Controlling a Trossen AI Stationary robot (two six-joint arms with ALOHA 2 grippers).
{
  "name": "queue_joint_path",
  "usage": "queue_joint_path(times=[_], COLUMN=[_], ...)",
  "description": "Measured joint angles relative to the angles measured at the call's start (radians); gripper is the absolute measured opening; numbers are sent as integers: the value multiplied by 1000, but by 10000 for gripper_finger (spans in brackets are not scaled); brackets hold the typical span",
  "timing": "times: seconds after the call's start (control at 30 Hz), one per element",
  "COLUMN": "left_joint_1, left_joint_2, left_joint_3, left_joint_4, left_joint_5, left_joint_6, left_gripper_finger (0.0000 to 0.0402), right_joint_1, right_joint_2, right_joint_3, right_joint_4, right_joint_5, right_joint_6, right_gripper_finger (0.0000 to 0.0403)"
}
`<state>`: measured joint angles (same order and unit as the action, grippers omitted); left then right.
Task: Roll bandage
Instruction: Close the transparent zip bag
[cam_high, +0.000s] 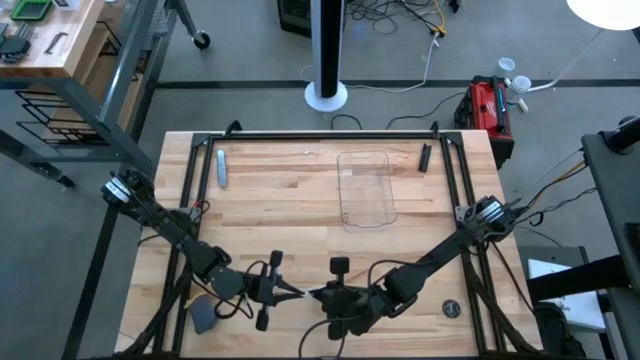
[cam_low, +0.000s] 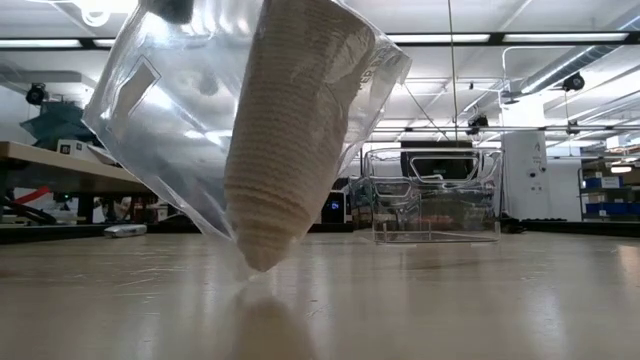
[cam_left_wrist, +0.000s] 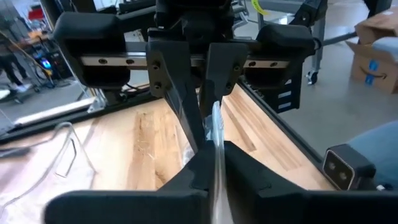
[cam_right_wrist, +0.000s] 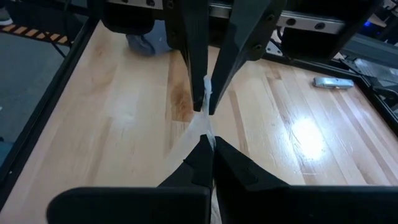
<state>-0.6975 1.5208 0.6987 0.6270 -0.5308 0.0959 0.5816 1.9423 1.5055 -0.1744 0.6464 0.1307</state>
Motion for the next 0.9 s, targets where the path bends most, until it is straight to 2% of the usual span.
queue_joint_path(times=[0.6,0.9], left_joint_1=[-5,-5], left_joint_2=[0,1], left_joint_3=[0,-2], left_joint_4=[-37,-57], left_joint_5=[-11,-13], left_joint_6=[-31,-49], left_gripper_finger=[2,46], right_joint_1=[0,0], right_joint_2=[0,0], right_joint_3=[0,-1], right_joint_4=[-1,-2], right_joint_5=[0,0], right_joint_6=[0,0], right_gripper_finger=[0,0])
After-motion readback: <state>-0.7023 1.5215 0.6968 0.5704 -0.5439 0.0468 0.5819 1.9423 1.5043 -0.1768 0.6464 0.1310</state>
